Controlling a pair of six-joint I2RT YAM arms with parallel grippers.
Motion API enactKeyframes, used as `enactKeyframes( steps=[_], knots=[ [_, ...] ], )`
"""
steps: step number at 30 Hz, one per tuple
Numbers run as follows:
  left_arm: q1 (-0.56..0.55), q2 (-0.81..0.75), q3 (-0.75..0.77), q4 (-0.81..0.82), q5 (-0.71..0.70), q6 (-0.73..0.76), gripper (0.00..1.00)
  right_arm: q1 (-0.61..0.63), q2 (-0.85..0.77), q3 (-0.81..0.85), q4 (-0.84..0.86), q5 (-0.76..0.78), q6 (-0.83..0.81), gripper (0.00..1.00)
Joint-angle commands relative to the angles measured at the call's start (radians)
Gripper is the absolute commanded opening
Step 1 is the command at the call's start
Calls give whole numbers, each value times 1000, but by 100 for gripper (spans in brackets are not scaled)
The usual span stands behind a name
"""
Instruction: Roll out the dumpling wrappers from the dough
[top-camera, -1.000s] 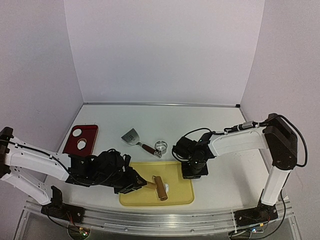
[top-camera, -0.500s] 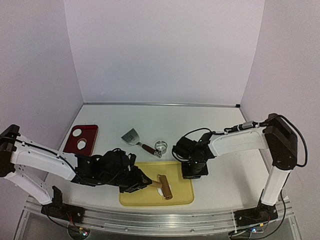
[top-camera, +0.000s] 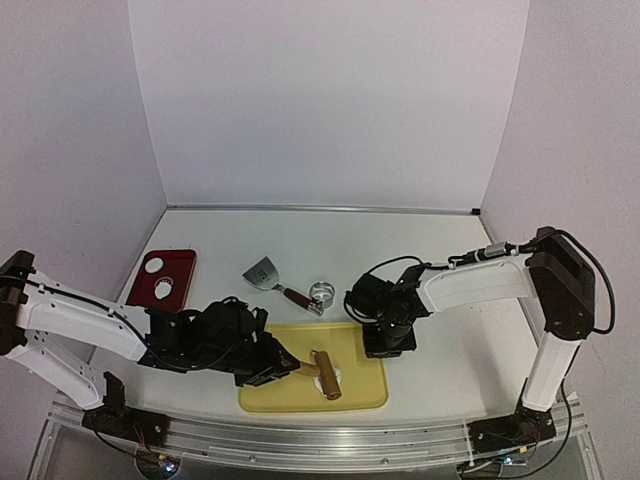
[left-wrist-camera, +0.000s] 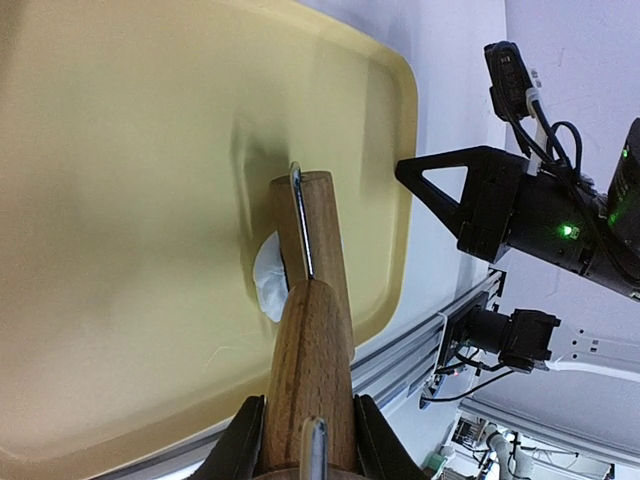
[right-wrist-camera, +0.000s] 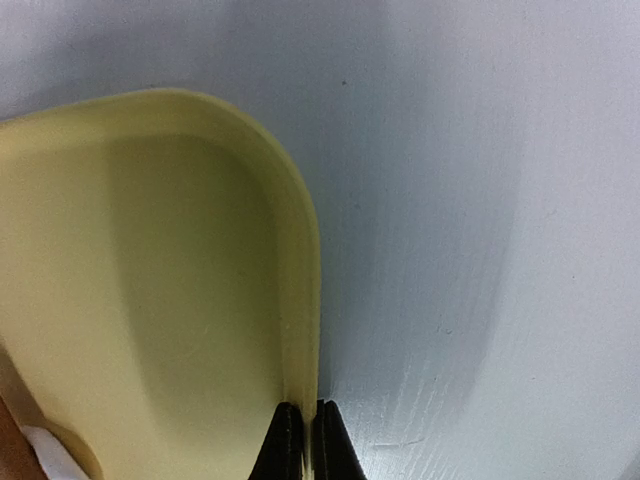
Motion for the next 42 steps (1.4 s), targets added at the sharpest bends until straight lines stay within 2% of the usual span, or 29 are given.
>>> enactKeyframes(
  steps=[1, 6, 14, 20, 33, 42],
  knots=[
    [-2, 164, 4, -172, 44, 46, 0, 15, 60, -33, 24, -12, -15, 0],
    [-1, 208, 28, -164, 56, 58, 0, 16, 53, -39, 24, -9, -13, 0],
    [-1, 39, -52, -247, 27, 10, 0, 15, 54, -38, 24, -6, -14, 0],
    [-3, -18, -87, -285, 31, -3, 0, 15, 55, -38, 24, -6, -15, 0],
    [-4, 138, -33, -326, 80, 33, 0, 15, 38, -46, 25, -3, -9, 0],
    [-2, 186, -48, -340, 110, 27, 0, 15, 39, -42, 24, -1, -7, 0]
  ],
)
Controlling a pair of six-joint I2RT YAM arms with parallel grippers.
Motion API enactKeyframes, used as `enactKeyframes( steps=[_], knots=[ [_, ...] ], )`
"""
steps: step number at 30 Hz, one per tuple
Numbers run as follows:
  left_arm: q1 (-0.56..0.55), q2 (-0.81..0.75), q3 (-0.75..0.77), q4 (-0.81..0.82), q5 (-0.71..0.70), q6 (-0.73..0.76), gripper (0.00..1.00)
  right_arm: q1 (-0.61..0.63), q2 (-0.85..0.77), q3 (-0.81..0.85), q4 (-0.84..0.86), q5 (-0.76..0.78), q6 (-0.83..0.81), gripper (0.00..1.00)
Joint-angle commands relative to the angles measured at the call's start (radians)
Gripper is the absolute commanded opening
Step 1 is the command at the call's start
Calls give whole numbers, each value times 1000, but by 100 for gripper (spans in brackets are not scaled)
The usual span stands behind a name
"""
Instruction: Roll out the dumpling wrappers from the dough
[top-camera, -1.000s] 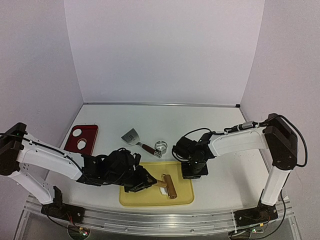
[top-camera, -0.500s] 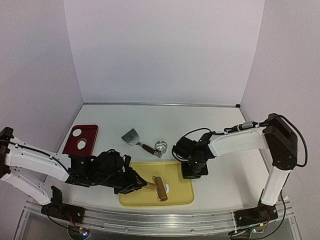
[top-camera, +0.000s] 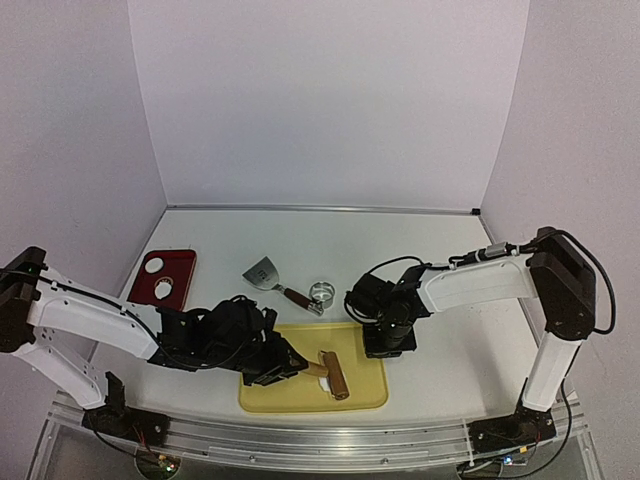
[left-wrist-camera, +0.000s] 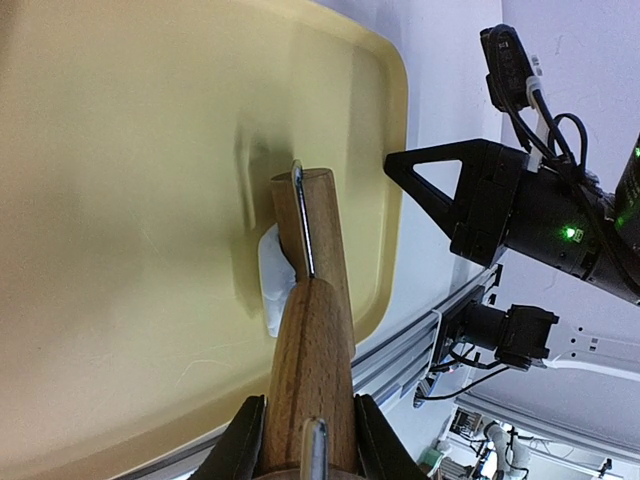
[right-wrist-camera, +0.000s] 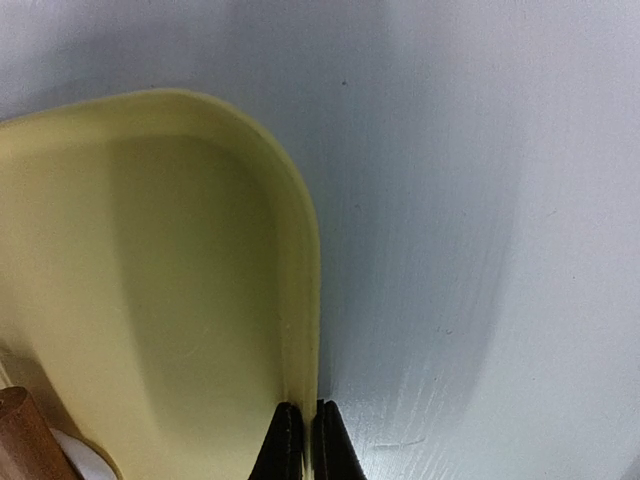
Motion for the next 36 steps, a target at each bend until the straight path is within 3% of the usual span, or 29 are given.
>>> enactKeyframes(
  steps=[1, 5, 15, 28, 36],
  knots=[
    [-8, 99, -88, -378, 69, 15, 0, 16, 44, -37, 18, -2, -7, 0],
    [-7, 86, -86, -406, 68, 20, 0, 15, 49, -34, 18, -4, -7, 0],
    [-7, -118, -150, -508, 48, -20, 0, 15, 72, -10, 18, -10, -12, 0],
    [-8, 100, -63, -397, 85, 74, 0, 15, 57, -22, 18, -4, -12, 0],
    [-7, -2, -112, -463, 67, 51, 0, 15, 57, -18, 18, -4, -14, 0]
  ],
)
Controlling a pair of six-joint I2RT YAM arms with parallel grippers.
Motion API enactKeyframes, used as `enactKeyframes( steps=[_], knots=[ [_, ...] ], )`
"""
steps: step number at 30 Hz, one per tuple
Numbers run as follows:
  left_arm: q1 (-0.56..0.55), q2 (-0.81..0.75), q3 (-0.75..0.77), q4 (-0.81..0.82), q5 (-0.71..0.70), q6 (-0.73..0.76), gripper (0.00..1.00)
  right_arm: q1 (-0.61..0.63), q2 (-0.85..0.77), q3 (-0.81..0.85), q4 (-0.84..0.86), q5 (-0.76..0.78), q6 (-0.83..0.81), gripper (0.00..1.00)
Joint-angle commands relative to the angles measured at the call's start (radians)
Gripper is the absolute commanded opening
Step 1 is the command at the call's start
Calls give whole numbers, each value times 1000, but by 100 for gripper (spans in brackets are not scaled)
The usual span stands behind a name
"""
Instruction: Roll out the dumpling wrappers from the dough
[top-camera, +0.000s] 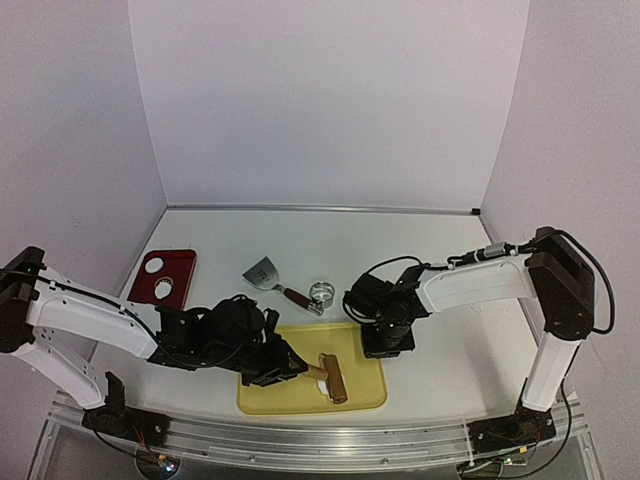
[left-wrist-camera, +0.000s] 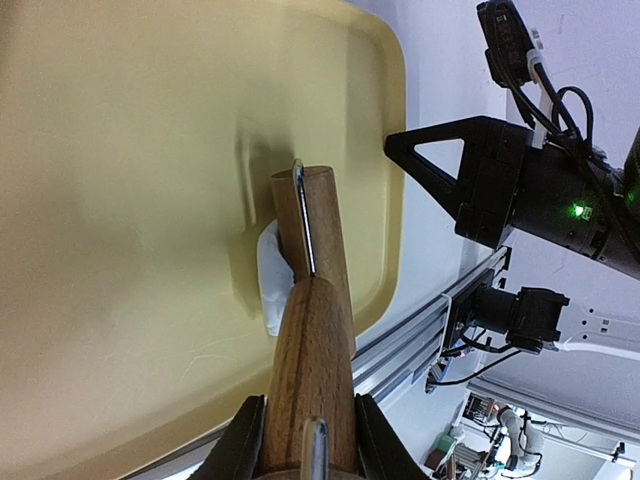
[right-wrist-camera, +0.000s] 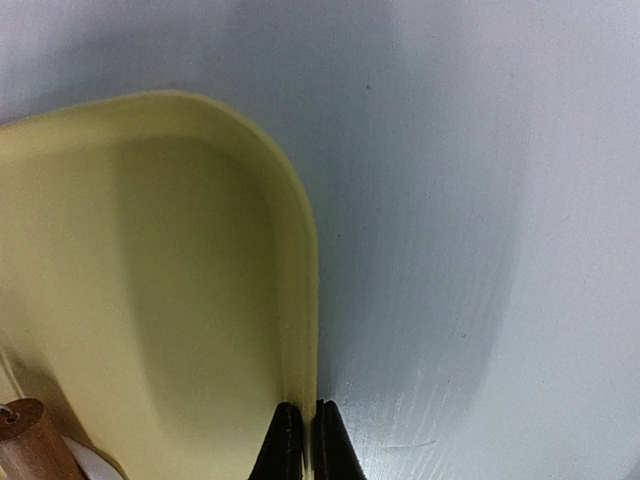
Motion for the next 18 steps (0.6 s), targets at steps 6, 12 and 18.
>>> enactKeyframes(
  steps=[6, 12, 18],
  knots=[
    [-10, -87, -159, -466, 16, -27, 0, 11, 54, -21, 12, -2, -7, 0],
    [-8, -7, -148, -381, 38, 1, 0, 11, 55, -15, 11, -2, -9, 0],
    [-4, 122, -94, -310, 62, 47, 0, 11, 50, -18, 12, -6, -5, 0]
  ],
)
